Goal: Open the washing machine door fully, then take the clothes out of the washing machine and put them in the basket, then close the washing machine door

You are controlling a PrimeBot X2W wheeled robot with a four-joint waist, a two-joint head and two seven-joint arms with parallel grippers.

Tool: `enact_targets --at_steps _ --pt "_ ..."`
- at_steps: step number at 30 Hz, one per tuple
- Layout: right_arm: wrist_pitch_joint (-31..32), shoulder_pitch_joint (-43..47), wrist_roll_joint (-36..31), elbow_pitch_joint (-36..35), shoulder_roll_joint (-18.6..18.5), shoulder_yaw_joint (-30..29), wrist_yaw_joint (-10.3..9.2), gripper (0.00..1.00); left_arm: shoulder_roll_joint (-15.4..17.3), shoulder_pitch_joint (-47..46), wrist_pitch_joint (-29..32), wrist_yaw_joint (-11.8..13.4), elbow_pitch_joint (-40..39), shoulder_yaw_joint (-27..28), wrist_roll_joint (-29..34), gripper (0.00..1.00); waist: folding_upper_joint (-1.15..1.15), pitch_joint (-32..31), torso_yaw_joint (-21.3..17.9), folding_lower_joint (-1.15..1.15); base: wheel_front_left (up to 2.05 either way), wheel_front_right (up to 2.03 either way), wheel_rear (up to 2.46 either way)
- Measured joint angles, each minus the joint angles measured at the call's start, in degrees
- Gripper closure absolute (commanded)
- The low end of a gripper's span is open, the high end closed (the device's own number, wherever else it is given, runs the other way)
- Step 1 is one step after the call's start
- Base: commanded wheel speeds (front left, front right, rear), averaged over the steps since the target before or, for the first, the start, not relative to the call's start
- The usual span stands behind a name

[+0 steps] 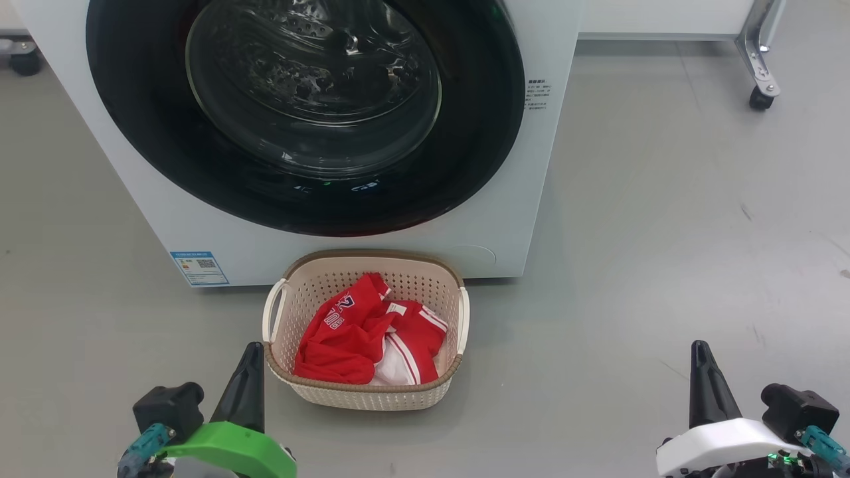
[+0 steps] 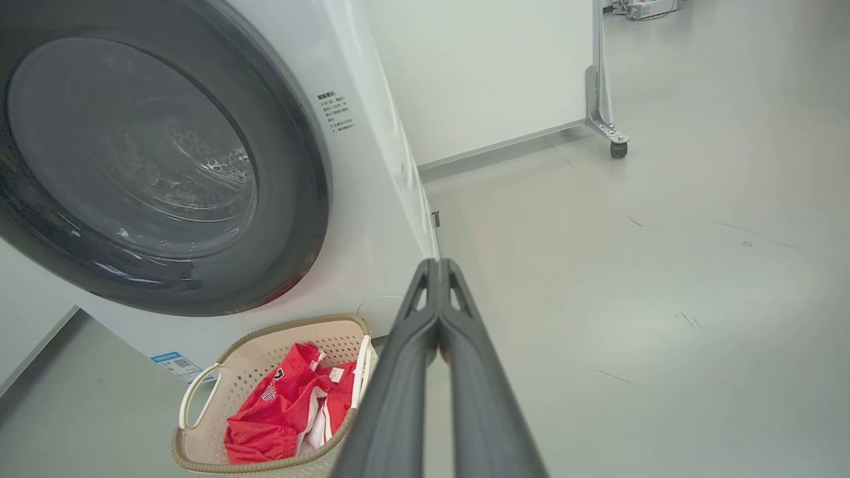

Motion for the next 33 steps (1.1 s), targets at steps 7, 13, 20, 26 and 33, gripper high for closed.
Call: enact_targets --at_steps 7,13,20,26,33 --pt "1.3 -0.1 5.2 0.1 0.1 -1.1 0.1 1.0 -0.2 0.0 0.7 -0.8 0.1 1.6 -4.7 1.0 0.0 -0.1 -0.3 0.0 0.0 0.0 0.0" --pt "2.6 -0.8 10.8 0.5 0.1 -2.0 0.6 1.0 -0.2 0.0 1.6 -1.4 0.5 3.2 -10.1 1.0 0.0 -0.3 -0.7 0.0 0.0 0.0 0.0" --pt "4.0 -1.6 16.2 1.2 0.0 -3.0 1.16 1.0 -0.2 0.0 2.5 -2.0 1.2 4.7 -15.0 1.0 0.0 -0.4 -1.0 0.0 0.0 0.0 0.0" --pt "5.1 -2.5 21.0 1.8 -0.1 -3.7 1.76 1.0 -0.2 0.0 3.3 -2.8 1.5 5.9 -19.2 1.0 0.0 -0.6 -1.3 0.0 0.0 0.0 0.0" --pt "6.3 -3.1 26.5 2.6 -0.3 -4.6 2.6 1.0 -0.2 -0.1 4.1 -3.4 2.1 7.5 -24.6 1.0 0.0 -0.7 -1.7 0.0 0.0 0.0 0.0"
